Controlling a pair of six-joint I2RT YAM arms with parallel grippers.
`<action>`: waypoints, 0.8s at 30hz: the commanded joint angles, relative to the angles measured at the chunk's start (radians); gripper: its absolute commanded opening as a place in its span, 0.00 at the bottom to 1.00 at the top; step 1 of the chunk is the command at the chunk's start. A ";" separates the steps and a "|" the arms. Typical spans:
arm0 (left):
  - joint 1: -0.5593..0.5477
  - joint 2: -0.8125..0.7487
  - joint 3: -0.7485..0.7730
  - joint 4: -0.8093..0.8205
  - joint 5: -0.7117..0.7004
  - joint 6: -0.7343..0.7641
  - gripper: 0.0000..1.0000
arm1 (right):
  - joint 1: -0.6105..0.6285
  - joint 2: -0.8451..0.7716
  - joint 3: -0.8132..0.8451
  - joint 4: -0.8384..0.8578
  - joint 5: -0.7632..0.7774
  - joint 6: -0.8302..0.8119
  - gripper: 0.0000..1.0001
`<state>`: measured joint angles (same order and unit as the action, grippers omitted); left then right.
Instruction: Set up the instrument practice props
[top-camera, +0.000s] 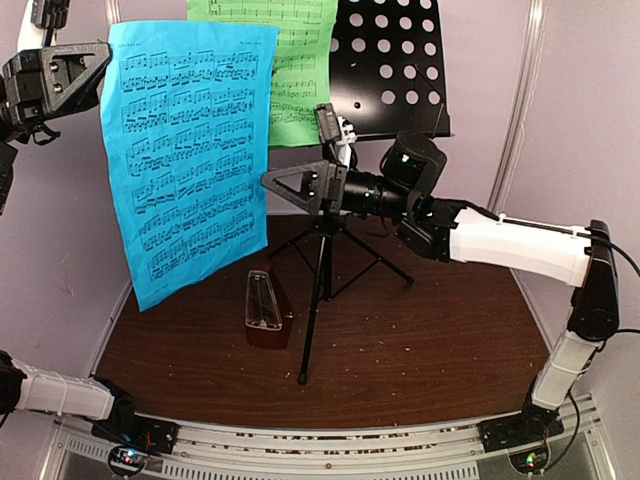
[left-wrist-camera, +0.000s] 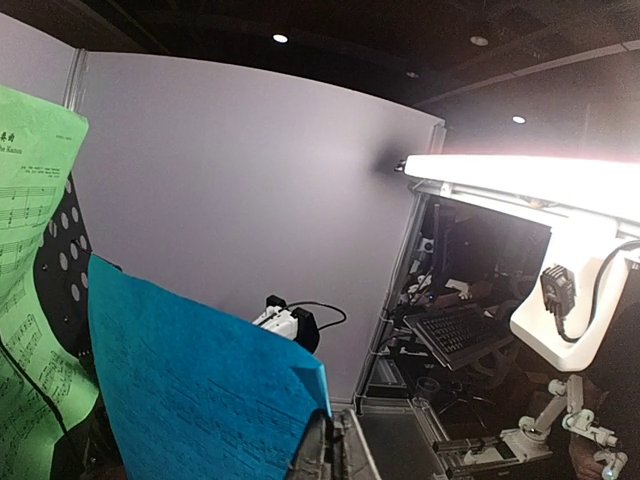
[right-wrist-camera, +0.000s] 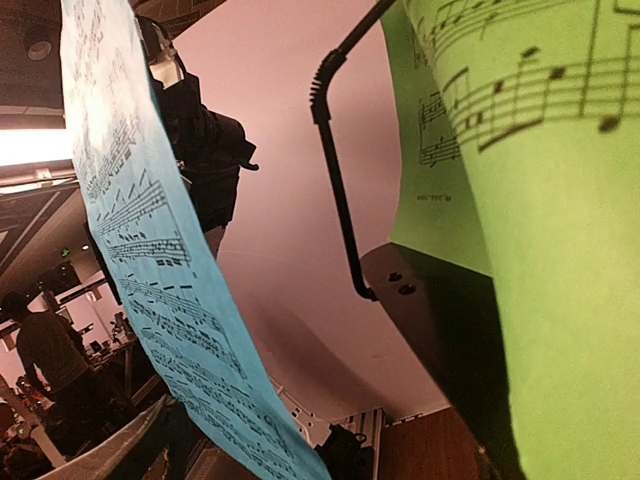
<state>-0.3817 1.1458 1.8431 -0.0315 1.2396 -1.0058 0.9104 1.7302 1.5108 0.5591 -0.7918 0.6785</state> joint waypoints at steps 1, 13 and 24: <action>-0.004 0.004 0.005 0.061 0.012 -0.027 0.00 | 0.011 0.039 0.082 0.083 -0.052 0.081 0.98; 0.004 -0.008 -0.035 -0.087 -0.040 0.151 0.00 | 0.036 -0.148 -0.039 -0.020 -0.057 -0.010 0.14; 0.032 -0.034 -0.114 -0.191 -0.166 0.300 0.00 | 0.030 -0.359 -0.109 -0.329 0.009 -0.185 0.00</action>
<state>-0.3561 1.1290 1.7515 -0.2073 1.1389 -0.7765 0.9417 1.4174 1.4273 0.3428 -0.8101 0.5659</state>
